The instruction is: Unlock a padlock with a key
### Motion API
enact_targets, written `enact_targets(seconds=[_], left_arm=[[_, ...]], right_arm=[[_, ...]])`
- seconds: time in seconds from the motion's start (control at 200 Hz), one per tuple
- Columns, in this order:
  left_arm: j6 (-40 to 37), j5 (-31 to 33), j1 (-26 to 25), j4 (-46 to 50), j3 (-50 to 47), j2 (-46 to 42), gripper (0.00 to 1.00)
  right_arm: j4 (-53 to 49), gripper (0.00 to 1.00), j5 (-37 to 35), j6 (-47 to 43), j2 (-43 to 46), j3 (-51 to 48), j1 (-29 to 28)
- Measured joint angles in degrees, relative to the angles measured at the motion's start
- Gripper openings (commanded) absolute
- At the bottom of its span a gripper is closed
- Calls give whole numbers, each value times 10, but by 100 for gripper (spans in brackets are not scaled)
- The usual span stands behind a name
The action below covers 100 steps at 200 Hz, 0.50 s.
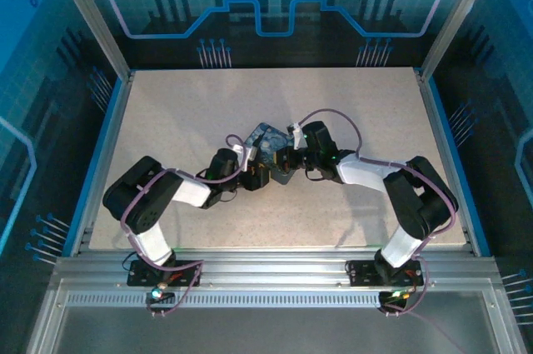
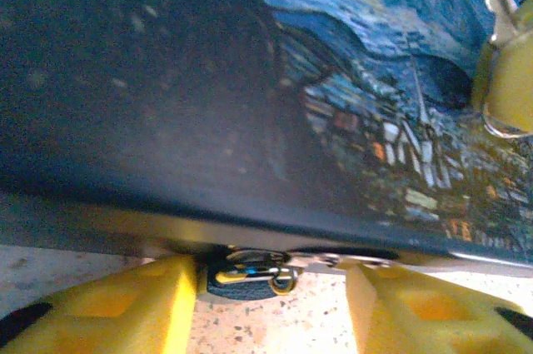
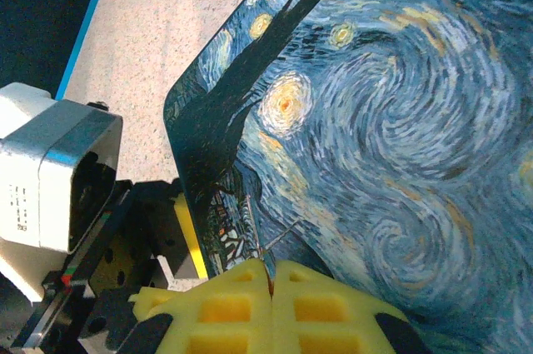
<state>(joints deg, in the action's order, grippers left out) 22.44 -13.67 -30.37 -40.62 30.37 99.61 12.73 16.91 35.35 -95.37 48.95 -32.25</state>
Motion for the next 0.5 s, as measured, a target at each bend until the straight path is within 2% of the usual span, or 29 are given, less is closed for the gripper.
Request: enact_targets(seconds=[0.23,0.5], left_arm=[[17,11,-27,6,4,0,46],[45,37,-32,9,7,0,46]], right_arm=[[2,0,0,0,0,-2,0],[5,0,-2,0,2,-4,0]])
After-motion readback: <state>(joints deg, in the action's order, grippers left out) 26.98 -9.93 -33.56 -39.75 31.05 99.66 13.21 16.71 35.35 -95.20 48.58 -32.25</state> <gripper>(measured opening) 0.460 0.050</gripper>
